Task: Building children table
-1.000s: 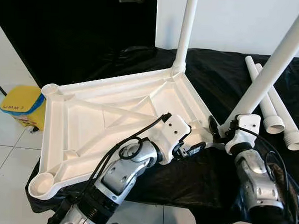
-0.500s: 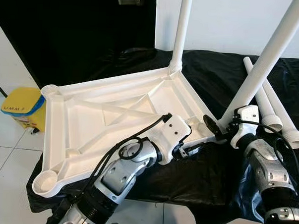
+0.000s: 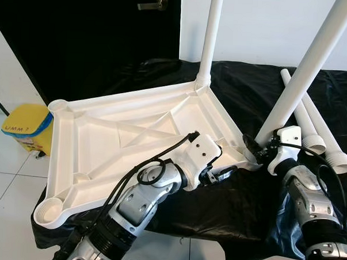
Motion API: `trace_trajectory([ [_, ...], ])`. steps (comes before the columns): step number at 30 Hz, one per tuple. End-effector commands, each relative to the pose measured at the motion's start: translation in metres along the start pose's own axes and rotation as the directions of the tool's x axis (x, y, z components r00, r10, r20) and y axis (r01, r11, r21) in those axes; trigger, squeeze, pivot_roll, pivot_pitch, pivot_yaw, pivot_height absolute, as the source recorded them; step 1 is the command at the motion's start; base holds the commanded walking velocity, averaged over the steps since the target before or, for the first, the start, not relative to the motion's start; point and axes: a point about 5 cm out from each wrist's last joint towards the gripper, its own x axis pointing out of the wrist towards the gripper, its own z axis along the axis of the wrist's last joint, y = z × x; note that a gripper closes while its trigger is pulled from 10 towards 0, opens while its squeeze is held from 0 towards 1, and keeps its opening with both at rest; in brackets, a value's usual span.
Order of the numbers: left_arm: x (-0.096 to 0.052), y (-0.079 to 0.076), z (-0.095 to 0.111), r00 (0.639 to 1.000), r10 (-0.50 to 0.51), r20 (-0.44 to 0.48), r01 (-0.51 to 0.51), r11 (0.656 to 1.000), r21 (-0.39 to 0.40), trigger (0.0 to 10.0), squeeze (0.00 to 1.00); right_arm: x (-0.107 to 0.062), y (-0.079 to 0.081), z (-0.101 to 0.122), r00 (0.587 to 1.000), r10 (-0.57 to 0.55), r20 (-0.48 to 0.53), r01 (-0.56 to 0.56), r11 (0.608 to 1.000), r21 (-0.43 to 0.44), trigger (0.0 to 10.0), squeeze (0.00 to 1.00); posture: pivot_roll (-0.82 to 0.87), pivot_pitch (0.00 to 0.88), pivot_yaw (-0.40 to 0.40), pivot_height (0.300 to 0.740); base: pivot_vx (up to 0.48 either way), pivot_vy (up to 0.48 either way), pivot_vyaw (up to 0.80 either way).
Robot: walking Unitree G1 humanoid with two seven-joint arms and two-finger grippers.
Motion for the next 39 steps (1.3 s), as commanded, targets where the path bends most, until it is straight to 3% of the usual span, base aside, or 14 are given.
trace_trajectory([
  [1, -0.001, -0.002, -0.002, 0.999, -0.041, -0.008, 0.041, 0.999, 0.011, 10.0, 0.00, -0.008, 0.009, -0.026, 0.993, 0.003, -0.122, -0.004, 1.000, -0.007, 2.1, 0.00, -0.19, 0.017, 0.022, 0.740, 0.000, 0.000, 0.00],
  [2, 0.000, -0.003, -0.003, 0.999, -0.045, -0.011, 0.045, 0.999, 0.011, 10.0, 0.00, -0.008, 0.012, -0.029, 0.991, -0.040, -0.131, 0.041, 0.999, 0.001, 4.7, 0.00, -0.20, 0.016, 0.023, 0.740, 0.000, 0.000, 0.00],
  [3, 0.000, -0.003, -0.003, 0.999, -0.047, -0.014, 0.047, 0.999, 0.014, 10.0, 0.00, -0.008, 0.014, -0.029, 0.989, -0.071, -0.128, 0.072, 0.997, 0.004, 10.0, 0.00, -0.20, 0.018, 0.025, 0.740, 0.000, 0.000, 0.00],
  [10, 0.001, -0.002, -0.005, 0.998, -0.052, -0.034, 0.053, 0.998, 0.041, 10.0, 0.00, -0.007, 0.023, -0.033, 0.970, -0.190, -0.151, 0.201, 0.978, 0.060, 10.0, 0.00, -0.20, 0.021, 0.030, 0.740, 0.000, 0.000, 0.00],
  [19, 0.000, -0.003, -0.006, 0.997, -0.059, -0.042, 0.061, 0.997, 0.044, 10.0, 0.00, -0.005, 0.033, -0.033, 0.906, -0.390, -0.163, 0.410, 0.905, 0.112, 10.0, 0.00, -0.20, 0.029, 0.033, 0.740, 0.000, 0.000, 0.00],
  [21, 0.001, -0.002, -0.006, 0.997, -0.058, -0.041, 0.060, 0.997, 0.043, 10.0, 0.00, -0.008, 0.037, -0.032, 0.843, -0.507, -0.183, 0.532, 0.835, 0.138, 10.0, 0.00, -0.20, 0.032, 0.029, 0.740, 0.000, 0.000, 0.00],
  [23, 0.002, -0.002, -0.005, 0.998, -0.058, -0.039, 0.060, 0.997, 0.042, 10.0, 0.00, -0.013, 0.043, -0.028, 0.751, -0.635, -0.183, 0.660, 0.735, 0.154, 10.0, 0.00, -0.21, 0.039, 0.026, 0.740, 0.000, 0.000, 0.00],
  [25, 0.002, -0.002, -0.005, 0.998, -0.058, -0.038, 0.060, 0.997, 0.043, 10.0, 0.00, -0.015, 0.047, -0.027, 0.708, -0.680, -0.190, 0.706, 0.688, 0.167, 10.0, 0.00, -0.21, 0.039, 0.026, 0.740, 0.000, 0.000, 0.00],
  [26, 0.002, -0.002, -0.005, 0.998, -0.058, -0.038, 0.060, 0.997, 0.043, 10.0, 0.00, -0.015, 0.047, -0.027, 0.708, -0.680, -0.190, 0.706, 0.688, 0.167, 10.0, 0.00, -0.21, 0.039, 0.026, 0.740, 0.000, 0.000, 0.00],
  [27, 0.003, -0.002, -0.004, 0.998, -0.059, -0.033, 0.060, 0.997, 0.040, 10.0, 0.00, -0.010, 0.053, -0.022, 0.745, -0.646, -0.167, 0.667, 0.728, 0.159, 10.0, 0.00, -0.21, 0.046, 0.032, 0.740, 0.000, 0.000, 0.00],
  [29, 0.004, -0.002, -0.003, 0.998, -0.058, -0.030, 0.059, 0.998, 0.038, 10.0, 0.00, -0.009, 0.054, -0.018, 0.762, -0.631, -0.143, 0.647, 0.749, 0.144, 10.0, 0.00, -0.22, 0.048, 0.034, 0.740, 0.000, 0.000, 0.00],
  [39, 0.005, 0.003, -0.001, 0.998, -0.048, -0.027, 0.049, 0.998, 0.044, 10.0, 0.00, -0.009, 0.056, -0.011, 0.773, -0.627, -0.100, 0.634, 0.765, 0.113, 10.0, 0.00, -0.21, 0.054, 0.041, 0.740, 0.000, 0.000, 0.00],
])
